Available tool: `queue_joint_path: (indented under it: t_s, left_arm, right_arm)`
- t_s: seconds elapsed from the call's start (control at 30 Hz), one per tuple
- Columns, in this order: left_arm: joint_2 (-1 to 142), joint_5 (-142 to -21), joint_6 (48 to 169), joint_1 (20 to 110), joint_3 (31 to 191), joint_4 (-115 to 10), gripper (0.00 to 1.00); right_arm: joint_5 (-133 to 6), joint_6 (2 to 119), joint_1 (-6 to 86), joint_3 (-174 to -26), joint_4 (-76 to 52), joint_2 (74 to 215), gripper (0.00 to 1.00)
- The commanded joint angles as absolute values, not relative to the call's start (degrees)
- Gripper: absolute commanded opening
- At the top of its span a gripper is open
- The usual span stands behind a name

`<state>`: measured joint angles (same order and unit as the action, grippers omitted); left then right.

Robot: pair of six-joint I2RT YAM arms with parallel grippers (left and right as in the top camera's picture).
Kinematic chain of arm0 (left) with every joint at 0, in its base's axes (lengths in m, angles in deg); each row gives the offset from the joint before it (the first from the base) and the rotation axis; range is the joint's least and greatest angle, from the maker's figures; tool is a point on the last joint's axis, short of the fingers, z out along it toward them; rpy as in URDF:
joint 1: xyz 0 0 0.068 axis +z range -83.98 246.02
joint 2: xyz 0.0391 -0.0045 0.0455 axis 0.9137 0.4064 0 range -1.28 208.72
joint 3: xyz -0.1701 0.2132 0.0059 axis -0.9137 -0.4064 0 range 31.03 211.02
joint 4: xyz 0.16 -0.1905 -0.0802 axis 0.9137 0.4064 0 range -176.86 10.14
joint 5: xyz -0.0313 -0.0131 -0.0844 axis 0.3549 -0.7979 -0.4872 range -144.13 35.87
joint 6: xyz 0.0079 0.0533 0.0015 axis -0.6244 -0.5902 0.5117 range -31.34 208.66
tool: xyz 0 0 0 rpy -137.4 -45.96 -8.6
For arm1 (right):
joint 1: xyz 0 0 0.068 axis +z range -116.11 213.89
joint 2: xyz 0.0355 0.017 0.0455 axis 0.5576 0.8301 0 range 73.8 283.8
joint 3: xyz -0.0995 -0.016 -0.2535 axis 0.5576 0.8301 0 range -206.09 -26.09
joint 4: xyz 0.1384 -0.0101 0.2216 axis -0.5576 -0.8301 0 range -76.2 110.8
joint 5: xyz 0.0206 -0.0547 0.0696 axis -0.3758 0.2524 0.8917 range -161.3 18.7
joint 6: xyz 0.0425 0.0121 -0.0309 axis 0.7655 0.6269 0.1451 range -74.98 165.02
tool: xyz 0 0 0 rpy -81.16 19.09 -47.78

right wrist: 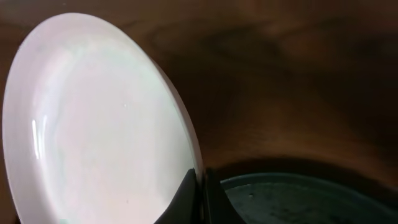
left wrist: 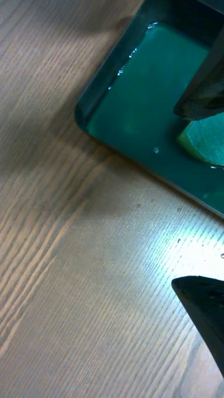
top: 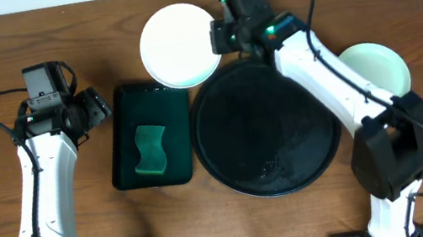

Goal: Clean dirty plates on tray and stack at the side

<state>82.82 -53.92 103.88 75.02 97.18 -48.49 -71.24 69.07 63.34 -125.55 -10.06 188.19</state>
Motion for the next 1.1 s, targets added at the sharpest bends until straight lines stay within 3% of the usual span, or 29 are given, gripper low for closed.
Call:
queue_joint_path:
  t_s: [0.0, 0.5, 1.07]
  left_arm:
    - [82.51, -53.42, 104.41, 75.28, 97.96, -48.49, 0.80]
    - [82.51, -53.42, 104.41, 75.28, 97.96, -48.47, 0.80]
    - [82.53, -53.42, 104.41, 75.28, 97.96, -48.49, 0.80]
  right_arm:
    - [-86.00, 61.79, 68.57, -126.18, -10.60, 185.89, 0.01]
    - [-112.60, 43.67, 80.39, -126.18, -6.84, 185.89, 0.01]
    - [-127.29, 24.29, 89.16, -126.18, 3.21, 185.87, 0.01]
